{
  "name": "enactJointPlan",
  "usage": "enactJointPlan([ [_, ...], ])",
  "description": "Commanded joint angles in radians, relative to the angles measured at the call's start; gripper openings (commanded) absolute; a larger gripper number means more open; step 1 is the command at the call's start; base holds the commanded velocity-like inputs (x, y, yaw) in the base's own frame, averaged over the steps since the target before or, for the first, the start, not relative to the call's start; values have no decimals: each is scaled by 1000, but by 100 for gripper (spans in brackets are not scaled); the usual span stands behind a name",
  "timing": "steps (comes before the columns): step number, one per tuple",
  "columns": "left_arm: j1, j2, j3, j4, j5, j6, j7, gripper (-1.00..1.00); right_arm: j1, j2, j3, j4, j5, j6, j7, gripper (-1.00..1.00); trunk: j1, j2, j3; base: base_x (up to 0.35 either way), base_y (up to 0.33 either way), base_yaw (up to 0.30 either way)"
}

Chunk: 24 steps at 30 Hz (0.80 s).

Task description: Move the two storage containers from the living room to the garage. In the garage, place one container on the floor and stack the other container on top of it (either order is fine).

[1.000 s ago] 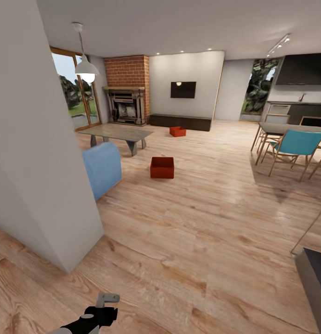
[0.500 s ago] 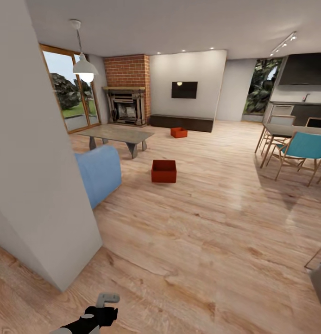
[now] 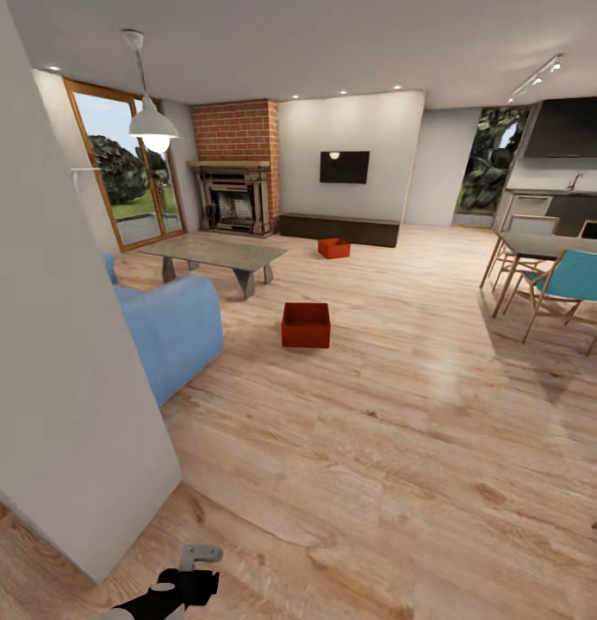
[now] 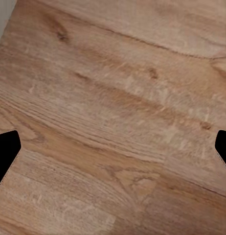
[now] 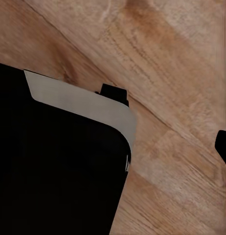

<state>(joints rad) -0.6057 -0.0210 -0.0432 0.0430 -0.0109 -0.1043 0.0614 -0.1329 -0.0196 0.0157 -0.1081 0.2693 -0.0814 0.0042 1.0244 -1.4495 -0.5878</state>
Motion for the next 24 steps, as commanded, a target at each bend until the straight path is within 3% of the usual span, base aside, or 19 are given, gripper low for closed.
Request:
enactJointPlan([
  [1,-2,0,-4,5,-1,-8,5,100,-1,0,1,1,3,-3,0,100,1,0,-1,340,0,0],
  [24,-2,0,-4,5,-1,-8,5,100,-1,4,0,0,-4,-3,-1,100,1,0,-1,340,0,0],
])
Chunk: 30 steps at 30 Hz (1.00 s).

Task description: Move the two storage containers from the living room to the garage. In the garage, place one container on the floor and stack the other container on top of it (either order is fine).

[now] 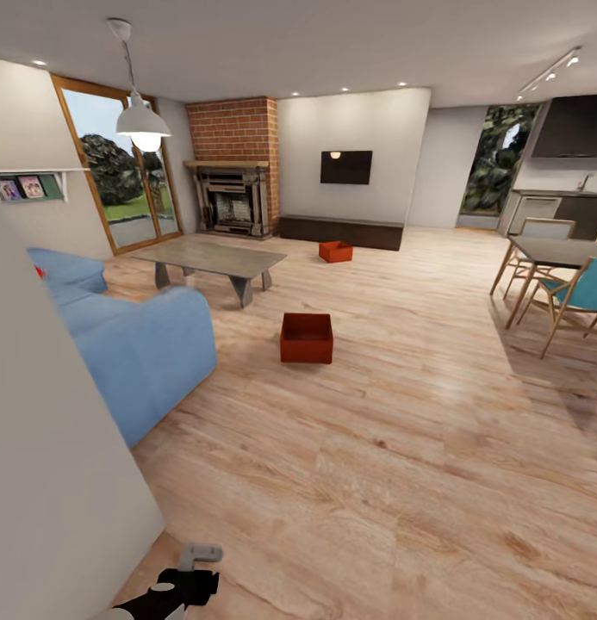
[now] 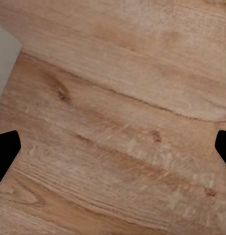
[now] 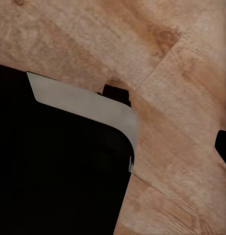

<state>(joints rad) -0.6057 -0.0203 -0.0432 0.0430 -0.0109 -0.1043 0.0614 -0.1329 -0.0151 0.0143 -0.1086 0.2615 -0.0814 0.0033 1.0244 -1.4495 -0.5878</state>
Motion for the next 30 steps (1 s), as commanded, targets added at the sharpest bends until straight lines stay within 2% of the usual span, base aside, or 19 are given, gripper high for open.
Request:
enactJointPlan([
  [1,-2,-1,-4,5,-1,-8,5,100,-1,0,1,1,4,-3,1,100,1,0,-1,340,0,0],
  [30,-2,0,-4,5,-1,-8,5,100,-1,-2,2,1,4,-3,1,100,1,0,-1,340,0,0],
])
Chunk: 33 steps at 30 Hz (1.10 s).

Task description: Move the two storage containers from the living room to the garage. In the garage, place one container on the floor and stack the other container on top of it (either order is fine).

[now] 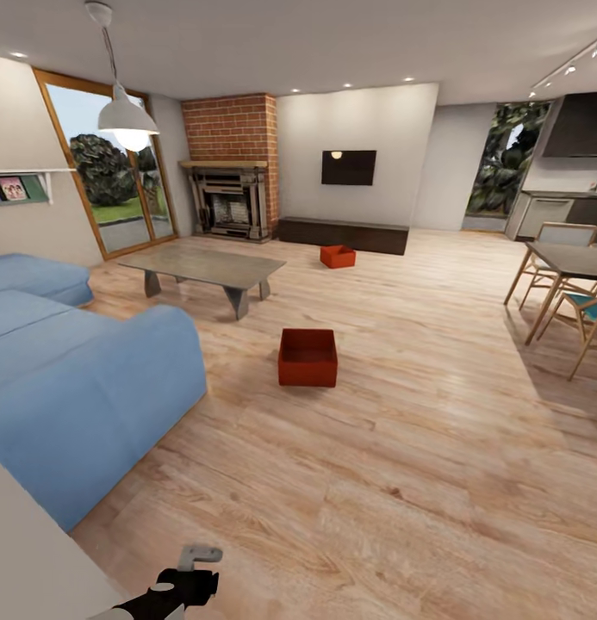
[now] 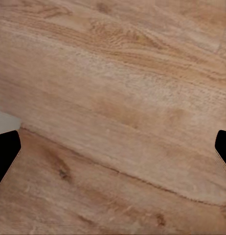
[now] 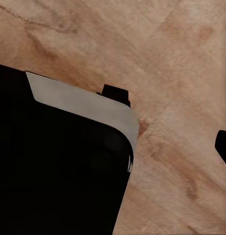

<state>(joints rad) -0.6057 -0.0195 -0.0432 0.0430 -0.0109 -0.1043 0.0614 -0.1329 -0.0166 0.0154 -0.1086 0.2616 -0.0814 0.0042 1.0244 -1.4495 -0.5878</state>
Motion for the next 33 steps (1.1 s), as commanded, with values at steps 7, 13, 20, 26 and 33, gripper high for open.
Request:
enactJointPlan([
  [7,-2,0,-4,5,-1,-8,5,100,-1,-2,1,1,10,-3,0,100,1,0,-1,340,0,0],
  [13,-2,0,-4,5,-1,-8,5,100,-1,-2,1,1,11,-3,0,100,1,0,-1,340,0,0],
  [20,-2,0,-4,5,-1,-8,5,100,-1,-3,1,1,12,-3,0,100,1,0,-1,340,0,0],
  [26,-2,0,-4,5,-1,-8,5,100,-1,-3,1,1,15,-3,0,100,1,0,-1,340,0,0],
  [33,-2,0,-4,5,-1,-8,5,100,-1,-2,1,1,9,-3,0,100,1,0,-1,340,0,0],
])
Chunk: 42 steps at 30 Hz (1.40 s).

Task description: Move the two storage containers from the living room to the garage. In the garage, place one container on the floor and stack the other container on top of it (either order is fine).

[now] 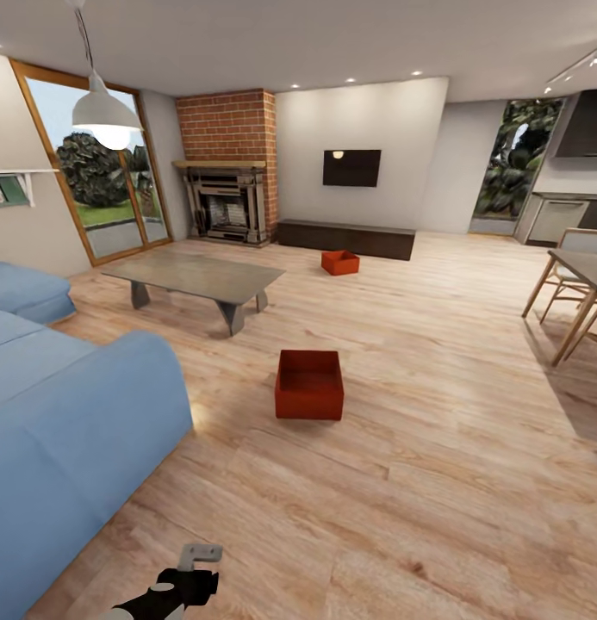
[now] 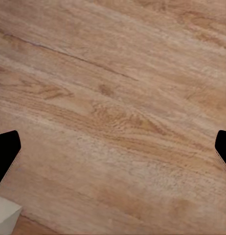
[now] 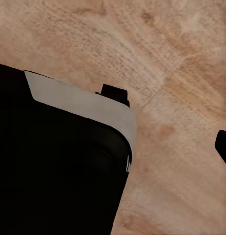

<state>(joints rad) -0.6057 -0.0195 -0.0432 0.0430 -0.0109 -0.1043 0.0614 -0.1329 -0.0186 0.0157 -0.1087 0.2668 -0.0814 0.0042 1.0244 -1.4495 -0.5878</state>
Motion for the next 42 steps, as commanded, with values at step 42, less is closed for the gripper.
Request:
enactJointPlan([
  [42,-2,-2,-4,5,-1,-8,5,100,-1,2,-5,0,-6,-2,-1,100,1,0,-1,340,0,0],
])
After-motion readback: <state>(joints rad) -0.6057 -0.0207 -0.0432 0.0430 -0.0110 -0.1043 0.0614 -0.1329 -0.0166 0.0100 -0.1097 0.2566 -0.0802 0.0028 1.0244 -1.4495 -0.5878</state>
